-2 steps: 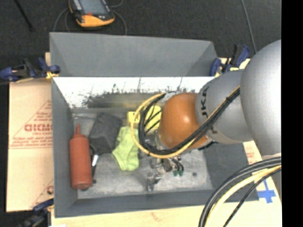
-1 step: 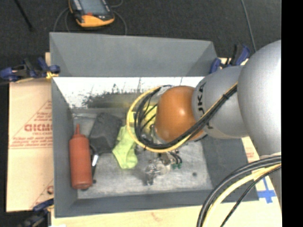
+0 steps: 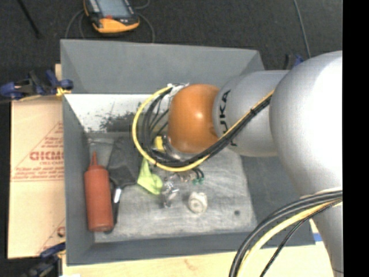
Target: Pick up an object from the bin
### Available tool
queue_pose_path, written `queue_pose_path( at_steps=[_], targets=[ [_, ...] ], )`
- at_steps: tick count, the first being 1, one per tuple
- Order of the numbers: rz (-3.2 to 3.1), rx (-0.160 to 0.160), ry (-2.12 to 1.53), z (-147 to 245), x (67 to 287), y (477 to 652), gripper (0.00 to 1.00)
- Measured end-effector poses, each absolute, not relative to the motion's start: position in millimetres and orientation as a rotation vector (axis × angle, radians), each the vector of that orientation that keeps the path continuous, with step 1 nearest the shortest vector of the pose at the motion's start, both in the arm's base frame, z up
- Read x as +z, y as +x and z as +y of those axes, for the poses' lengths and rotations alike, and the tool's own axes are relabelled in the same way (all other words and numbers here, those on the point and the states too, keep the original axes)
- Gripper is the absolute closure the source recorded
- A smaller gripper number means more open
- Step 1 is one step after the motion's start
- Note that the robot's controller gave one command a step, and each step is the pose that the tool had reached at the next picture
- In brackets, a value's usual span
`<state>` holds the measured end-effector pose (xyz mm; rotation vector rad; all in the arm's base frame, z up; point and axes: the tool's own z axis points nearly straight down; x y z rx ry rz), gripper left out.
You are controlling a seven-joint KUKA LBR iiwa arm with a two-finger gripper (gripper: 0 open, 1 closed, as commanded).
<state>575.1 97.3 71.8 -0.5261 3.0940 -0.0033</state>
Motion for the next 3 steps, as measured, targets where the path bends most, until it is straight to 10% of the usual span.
queue_pose_path(
  at_steps=[1, 2, 3],
  targets=[
    [3.075, -0.002, -0.582, 114.5, 74.3, 549.9, 1.00],
    [3.075, -0.001, -0.581, 114.5, 74.3, 549.9, 1.00],
    [3.078, 0.000, -0.608, 147.8, 194.6, 561.5, 1.00]
  ],
)
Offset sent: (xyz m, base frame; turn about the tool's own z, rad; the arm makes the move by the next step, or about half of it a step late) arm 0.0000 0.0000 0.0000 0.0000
